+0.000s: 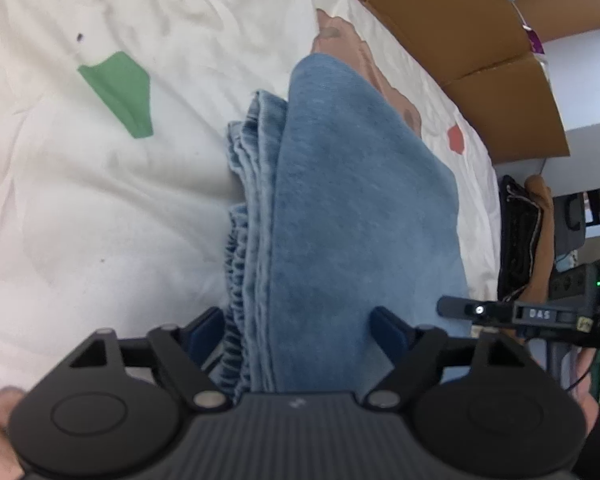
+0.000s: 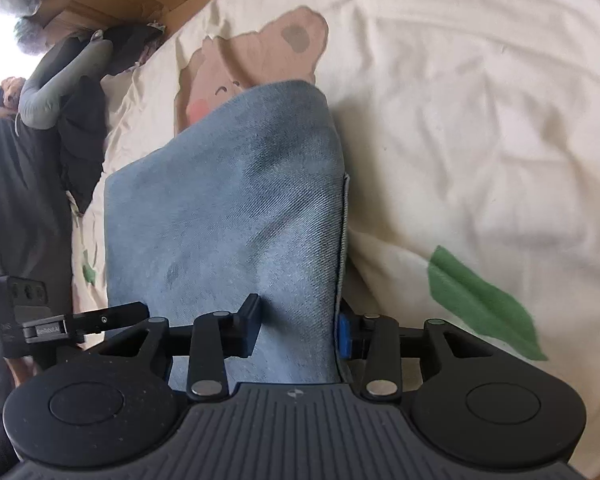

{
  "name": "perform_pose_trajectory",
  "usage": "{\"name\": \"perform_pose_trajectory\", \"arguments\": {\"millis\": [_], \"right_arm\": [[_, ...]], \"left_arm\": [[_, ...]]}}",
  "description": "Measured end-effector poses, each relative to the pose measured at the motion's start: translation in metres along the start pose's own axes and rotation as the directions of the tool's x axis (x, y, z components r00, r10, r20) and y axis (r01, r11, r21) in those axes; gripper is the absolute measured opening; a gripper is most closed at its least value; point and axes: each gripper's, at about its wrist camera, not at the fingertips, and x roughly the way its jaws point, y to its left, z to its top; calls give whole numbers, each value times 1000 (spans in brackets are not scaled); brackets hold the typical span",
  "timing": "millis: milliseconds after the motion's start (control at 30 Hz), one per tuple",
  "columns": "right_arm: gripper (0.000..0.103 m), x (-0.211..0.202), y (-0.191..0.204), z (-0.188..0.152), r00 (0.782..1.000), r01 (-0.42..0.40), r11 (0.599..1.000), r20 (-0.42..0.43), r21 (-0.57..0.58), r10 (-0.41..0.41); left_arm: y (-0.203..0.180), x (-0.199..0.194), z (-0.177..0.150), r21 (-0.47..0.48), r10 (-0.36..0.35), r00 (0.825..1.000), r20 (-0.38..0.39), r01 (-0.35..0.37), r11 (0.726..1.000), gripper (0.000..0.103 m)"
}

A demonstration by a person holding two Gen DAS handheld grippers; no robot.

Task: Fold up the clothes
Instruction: 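Close both grippers on the folded jeans edge, pinching the stack together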

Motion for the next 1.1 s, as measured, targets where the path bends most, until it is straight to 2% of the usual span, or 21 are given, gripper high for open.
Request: {"name": "perform_pose_trajectory", "arguments": {"millis": [67,233,467,633,733,900,1100], "right_arm": [[45,5,-2,2,1000,-16,1000,-11,8,16],[43,12,-2,4,999,-31,999,-21,9,32],[26,-5,4,2,999,-54,998,5,-20,54],[23,-20,4,4,998,-57,998,25,-25,58],[23,-24,-2,7,998,-52,999,33,-15,53],[35,-14,-4,4,1000,-20,998,15,-52,21],[43,0,-8,5,999,-41,998,-8,-49,40]], "left_arm": [[4,3,1,-6,-23,1000,1,23,1000,86],[13,1,1,-22,-66,998,9,66,998,85],[5,-11,2,15,-77,997,28,76,997,70],[0,-14,2,16,-104,994,47,103,995,65],[-1,-11,2,26,-83,996,40,82,996,65],[12,-2,3,-25,-118,993,13,118,993,76],[12,6,8,-20,-152,988,6,152,988,79]]}}
